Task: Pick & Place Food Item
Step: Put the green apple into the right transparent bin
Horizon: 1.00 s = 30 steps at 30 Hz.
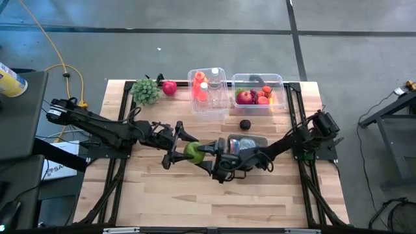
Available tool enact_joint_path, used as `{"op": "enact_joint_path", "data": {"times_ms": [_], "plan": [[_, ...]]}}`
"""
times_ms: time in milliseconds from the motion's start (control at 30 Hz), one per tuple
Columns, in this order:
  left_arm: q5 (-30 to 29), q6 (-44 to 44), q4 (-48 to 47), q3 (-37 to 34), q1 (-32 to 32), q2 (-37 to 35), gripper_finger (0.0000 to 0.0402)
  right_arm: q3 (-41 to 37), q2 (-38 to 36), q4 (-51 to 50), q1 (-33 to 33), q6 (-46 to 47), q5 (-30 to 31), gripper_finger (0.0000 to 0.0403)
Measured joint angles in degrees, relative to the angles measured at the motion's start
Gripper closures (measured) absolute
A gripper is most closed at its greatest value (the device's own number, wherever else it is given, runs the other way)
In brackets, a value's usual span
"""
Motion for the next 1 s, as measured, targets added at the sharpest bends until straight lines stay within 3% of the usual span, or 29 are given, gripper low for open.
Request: {"op": "enact_joint_path", "data": {"times_ms": [333,600,1000], "plan": [[0.0,-4.9,1.2,-0.1,0.4,2.6,0.0103,0.6,-0.1,-5.7,-1.8,2.6,-1.8,0.0021],[0.4,-5.8,6.8,0.0,0.7,7.1,0.0103,0.6,-0.1,-7.0,-2.3,-1.4,-2.6,0.0021],[2.9,-7.6,8.0,0.0,0.8,8.3,0.0103,0.6,-0.1,-9.5,-2.2,2.9,-1.9,0.0029]]}}
